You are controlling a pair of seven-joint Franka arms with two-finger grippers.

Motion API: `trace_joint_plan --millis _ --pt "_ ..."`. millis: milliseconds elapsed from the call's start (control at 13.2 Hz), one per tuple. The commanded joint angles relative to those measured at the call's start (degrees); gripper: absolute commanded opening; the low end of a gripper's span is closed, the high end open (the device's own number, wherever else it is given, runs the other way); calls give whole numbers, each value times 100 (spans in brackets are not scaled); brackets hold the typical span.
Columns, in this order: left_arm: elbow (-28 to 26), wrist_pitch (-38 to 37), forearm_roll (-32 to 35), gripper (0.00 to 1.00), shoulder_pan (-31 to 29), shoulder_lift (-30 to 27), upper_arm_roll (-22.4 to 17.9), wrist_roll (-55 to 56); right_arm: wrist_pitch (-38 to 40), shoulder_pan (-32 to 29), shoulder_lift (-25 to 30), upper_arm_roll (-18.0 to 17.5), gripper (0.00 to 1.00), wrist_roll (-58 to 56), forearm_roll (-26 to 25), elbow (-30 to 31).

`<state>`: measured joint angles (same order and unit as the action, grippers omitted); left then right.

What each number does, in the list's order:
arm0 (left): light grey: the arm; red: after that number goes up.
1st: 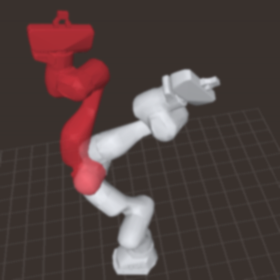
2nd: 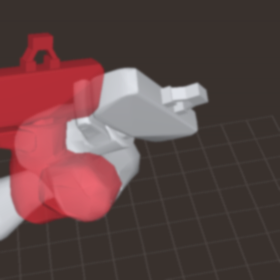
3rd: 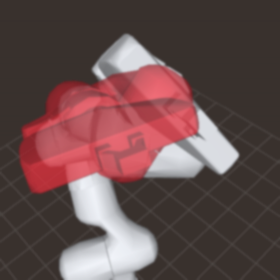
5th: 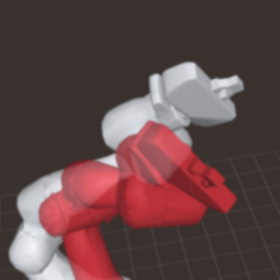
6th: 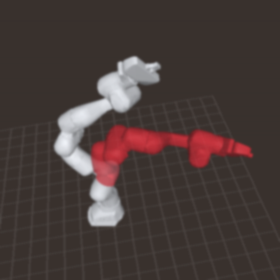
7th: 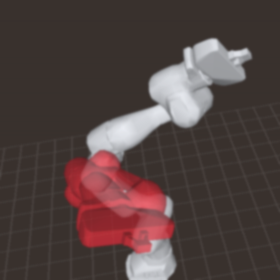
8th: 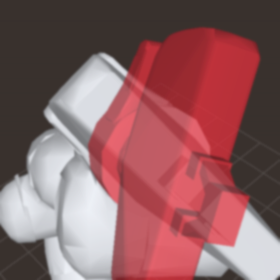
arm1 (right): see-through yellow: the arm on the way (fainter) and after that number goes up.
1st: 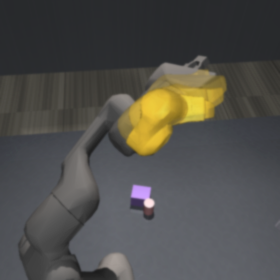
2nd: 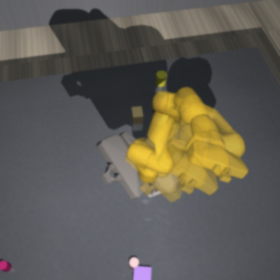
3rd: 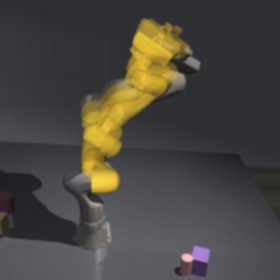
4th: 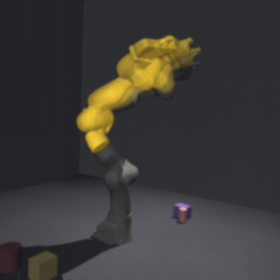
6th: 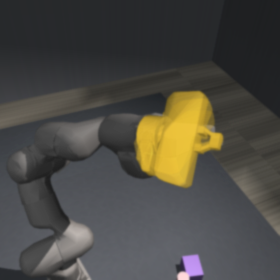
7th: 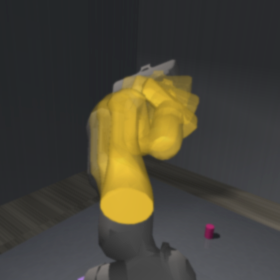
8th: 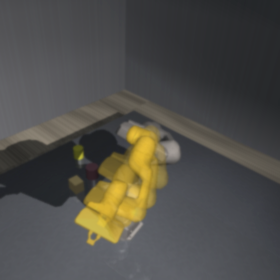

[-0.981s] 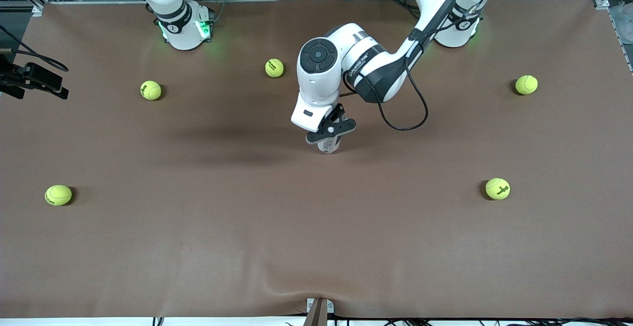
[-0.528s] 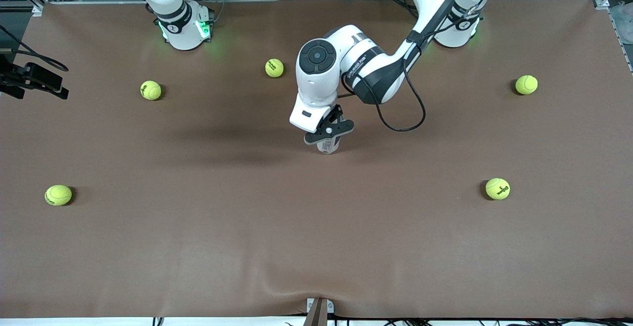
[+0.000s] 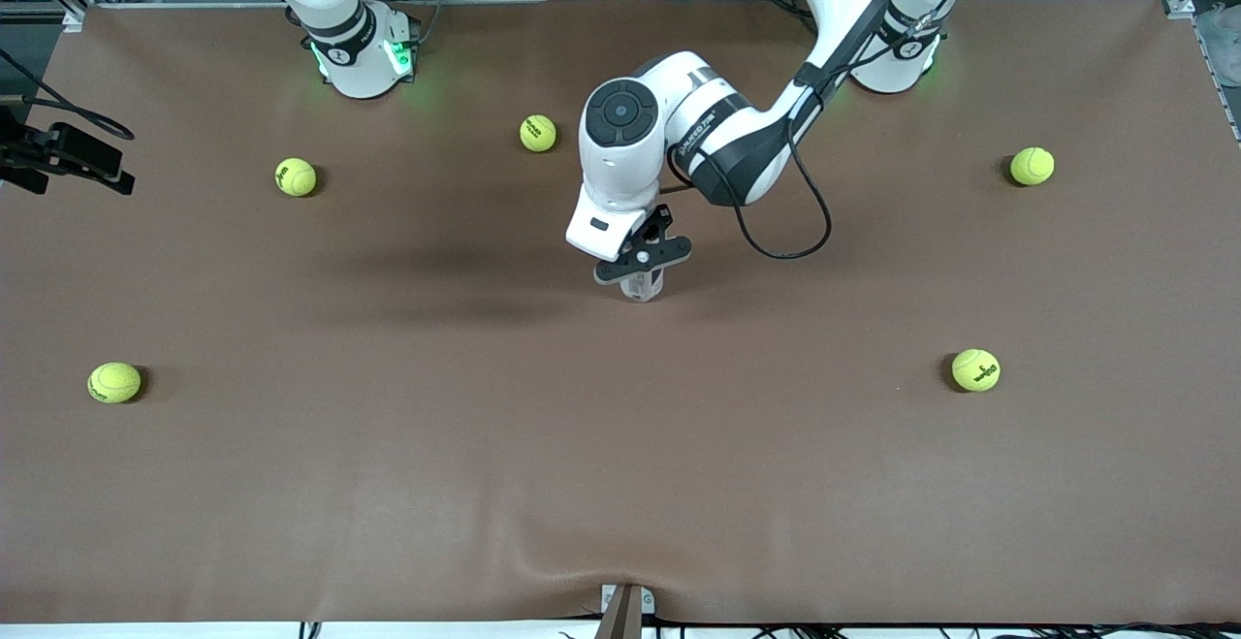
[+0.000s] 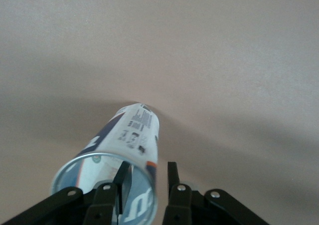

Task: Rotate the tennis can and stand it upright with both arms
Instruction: 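Lower the upright can onto the table with the left gripper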

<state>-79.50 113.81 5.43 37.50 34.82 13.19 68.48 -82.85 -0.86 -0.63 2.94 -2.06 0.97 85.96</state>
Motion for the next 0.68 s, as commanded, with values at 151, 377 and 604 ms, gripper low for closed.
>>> trace_joint_plan --millis 151,377,604 --pt "145 1 -190 56 -14 -115 34 77 6 -54 -16 -4 100 -40 -27 -53" --pt "145 -78 -350 100 -49 -352 34 104 6 -46 -16 4 100 -40 -45 -62" --pt "145 -253 -332 100 -67 -519 -18 69 6 -46 -16 5 100 -40 -36 -62"
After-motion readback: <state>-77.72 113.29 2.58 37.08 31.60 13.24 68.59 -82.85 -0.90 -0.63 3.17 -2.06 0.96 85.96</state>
